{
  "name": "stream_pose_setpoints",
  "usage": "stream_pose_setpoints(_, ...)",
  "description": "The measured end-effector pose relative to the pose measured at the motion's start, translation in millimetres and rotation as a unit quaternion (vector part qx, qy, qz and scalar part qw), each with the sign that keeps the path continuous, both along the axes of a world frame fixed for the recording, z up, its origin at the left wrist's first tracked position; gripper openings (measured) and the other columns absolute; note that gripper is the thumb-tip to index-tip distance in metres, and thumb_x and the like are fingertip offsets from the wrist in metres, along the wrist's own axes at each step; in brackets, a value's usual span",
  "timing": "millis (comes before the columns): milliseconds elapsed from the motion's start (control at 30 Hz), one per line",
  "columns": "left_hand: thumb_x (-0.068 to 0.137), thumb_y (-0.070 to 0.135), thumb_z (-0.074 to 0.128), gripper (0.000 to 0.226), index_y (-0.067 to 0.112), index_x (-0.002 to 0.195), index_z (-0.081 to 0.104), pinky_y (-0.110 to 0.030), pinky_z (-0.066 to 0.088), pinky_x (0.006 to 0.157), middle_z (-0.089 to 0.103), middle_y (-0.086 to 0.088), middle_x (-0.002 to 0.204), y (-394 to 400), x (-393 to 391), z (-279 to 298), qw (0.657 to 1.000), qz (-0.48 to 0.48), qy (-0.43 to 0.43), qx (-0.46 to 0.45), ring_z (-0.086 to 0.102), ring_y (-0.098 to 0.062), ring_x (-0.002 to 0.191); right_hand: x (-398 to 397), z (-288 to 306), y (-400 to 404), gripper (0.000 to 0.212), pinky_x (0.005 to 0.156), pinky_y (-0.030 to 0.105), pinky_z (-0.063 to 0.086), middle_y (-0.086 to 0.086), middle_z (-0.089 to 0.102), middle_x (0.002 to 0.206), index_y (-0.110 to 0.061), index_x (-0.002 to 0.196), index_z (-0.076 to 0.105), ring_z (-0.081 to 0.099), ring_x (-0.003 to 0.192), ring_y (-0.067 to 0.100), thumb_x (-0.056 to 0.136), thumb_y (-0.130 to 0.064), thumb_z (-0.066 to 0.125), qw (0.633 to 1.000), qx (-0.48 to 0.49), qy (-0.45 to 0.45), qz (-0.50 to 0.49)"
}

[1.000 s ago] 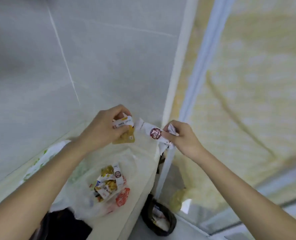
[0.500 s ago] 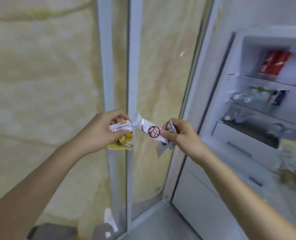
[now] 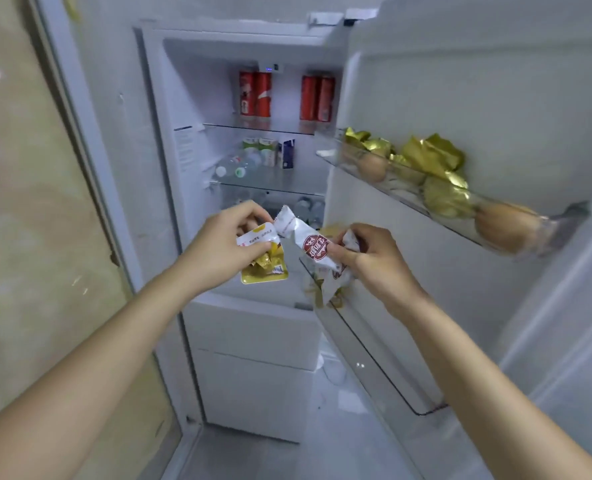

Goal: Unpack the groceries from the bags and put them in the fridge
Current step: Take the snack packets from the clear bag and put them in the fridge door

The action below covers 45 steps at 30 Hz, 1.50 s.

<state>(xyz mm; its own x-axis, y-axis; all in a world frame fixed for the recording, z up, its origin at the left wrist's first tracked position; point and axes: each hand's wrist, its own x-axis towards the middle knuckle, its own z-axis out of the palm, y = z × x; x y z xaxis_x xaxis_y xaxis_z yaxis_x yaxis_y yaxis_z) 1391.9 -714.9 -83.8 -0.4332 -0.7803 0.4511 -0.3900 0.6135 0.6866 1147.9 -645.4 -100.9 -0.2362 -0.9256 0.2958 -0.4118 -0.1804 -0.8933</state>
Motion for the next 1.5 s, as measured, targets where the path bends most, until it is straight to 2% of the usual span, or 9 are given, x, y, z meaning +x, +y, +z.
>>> stream_pose_setpoints(100, 0.085, 0.011, 0.079, 0.024, 0.026, 0.099, 0.066, -0.038, 0.054, 0.074, 0.066, -0.001, 0.084, -28.2, -52.5, -8.0, 0.998, -0.065, -0.002, 0.016, 0.063, -0.027, 0.078, -31.3, -14.8, 8.1, 0.03, 0.071, 0.057, 0.061, 0.008, 0.069, 0.072, 0.004, 0.082, 0.053, 0.07, 0.073, 0.037, 0.082, -0.02, 0.071, 0.995, 0.009, 0.031, -0.095)
stream_pose_setpoints(333, 0.086, 0.013, 0.08, 0.026, 0.023, 0.105, 0.066, -0.018, 0.045, 0.064, 0.064, 0.003, 0.092, -86.4, -134.7, -50.2, 0.986, -0.154, -0.035, 0.057, 0.06, -0.009, 0.08, -45.4, -63.0, 2.7, 0.033, 0.067, 0.045, 0.055, 0.007, 0.068, 0.07, -0.018, 0.067, 0.037, 0.066, 0.068, 0.027, 0.086, -0.015, 0.064, 0.947, 0.076, 0.157, -0.27)
stream_pose_setpoints(500, 0.09, 0.019, 0.076, 0.026, 0.026, 0.11, 0.061, -0.018, 0.045, 0.07, 0.064, 0.002, 0.107, -121.2, -154.1, -91.5, 0.978, -0.159, -0.077, 0.106, 0.061, -0.015, 0.098, -36.7, -85.7, -25.1, 0.007, 0.075, 0.045, 0.055, 0.005, 0.069, 0.093, -0.018, 0.09, 0.056, 0.068, 0.088, 0.031, 0.089, -0.018, 0.063, 0.92, 0.125, 0.24, -0.283)
stream_pose_setpoints(600, 0.09, 0.027, 0.075, 0.032, 0.029, 0.117, 0.058, -0.021, 0.044, 0.072, 0.063, 0.004, 0.111, -138.8, -156.3, -108.3, 0.974, -0.169, -0.138, 0.066, 0.061, -0.016, 0.101, -27.7, -93.2, -42.9, 0.021, 0.078, 0.045, 0.053, 0.009, 0.068, 0.1, -0.013, 0.11, 0.055, 0.065, 0.094, 0.035, 0.092, -0.021, 0.064, 0.911, 0.155, 0.29, -0.248)
stream_pose_setpoints(733, 0.088, 0.033, 0.074, 0.041, 0.021, 0.124, 0.061, -0.033, 0.043, 0.076, 0.055, -0.001, 0.123, -148.5, -154.3, -117.4, 0.954, -0.154, -0.231, -0.115, 0.054, -0.023, 0.112, -18.6, -93.9, -64.9, 0.04, 0.082, 0.047, 0.054, 0.009, 0.066, 0.115, -0.014, 0.125, 0.053, 0.064, 0.106, 0.034, 0.092, -0.029, 0.071, 0.905, 0.155, 0.338, -0.206)
stream_pose_setpoints(900, 0.087, 0.024, 0.071, 0.032, 0.012, 0.117, 0.067, -0.045, 0.051, 0.078, 0.059, -0.008, 0.119, -152.5, -133.6, -103.3, 0.935, -0.137, -0.233, -0.228, 0.052, -0.032, 0.108, -12.5, -82.6, -77.2, 0.051, 0.094, 0.041, 0.053, 0.004, 0.065, 0.124, -0.014, 0.131, 0.059, 0.06, 0.115, 0.023, 0.089, -0.04, 0.075, 0.923, 0.141, 0.31, -0.178)
stream_pose_setpoints(1100, 0.09, 0.043, 0.062, 0.051, 0.024, 0.138, 0.057, -0.042, 0.05, 0.094, 0.056, 0.004, 0.13, -168.7, -58.8, -67.3, 0.95, -0.064, -0.216, -0.215, 0.047, -0.021, 0.124, 12.3, -47.9, -102.9, 0.039, 0.088, 0.042, 0.055, -0.003, 0.069, 0.114, -0.022, 0.127, 0.062, 0.064, 0.107, 0.017, 0.096, -0.045, 0.066, 0.934, 0.042, 0.327, -0.139)
stream_pose_setpoints(1267, 0.089, 0.053, 0.054, 0.064, 0.027, 0.146, 0.049, -0.042, 0.049, 0.101, 0.051, 0.007, 0.138, -169.9, 37.6, -53.4, 0.96, 0.067, -0.207, -0.173, 0.047, -0.02, 0.128, 77.7, -22.7, -153.4, 0.045, 0.088, 0.043, 0.052, -0.002, 0.068, 0.118, -0.021, 0.13, 0.062, 0.058, 0.113, 0.023, 0.094, -0.049, 0.06, 0.927, -0.058, 0.369, -0.041)
stream_pose_setpoints(1500, 0.089, 0.049, 0.057, 0.063, 0.023, 0.146, 0.05, -0.043, 0.045, 0.106, 0.054, -0.001, 0.138, -77.9, 197.0, -52.9, 0.909, 0.311, -0.242, -0.136, 0.049, -0.027, 0.127, 200.9, -40.7, -183.7, 0.059, 0.1, 0.047, 0.048, -0.001, 0.061, 0.132, -0.02, 0.138, 0.058, 0.049, 0.124, 0.027, 0.09, -0.056, 0.057, 0.909, -0.128, 0.358, 0.173)
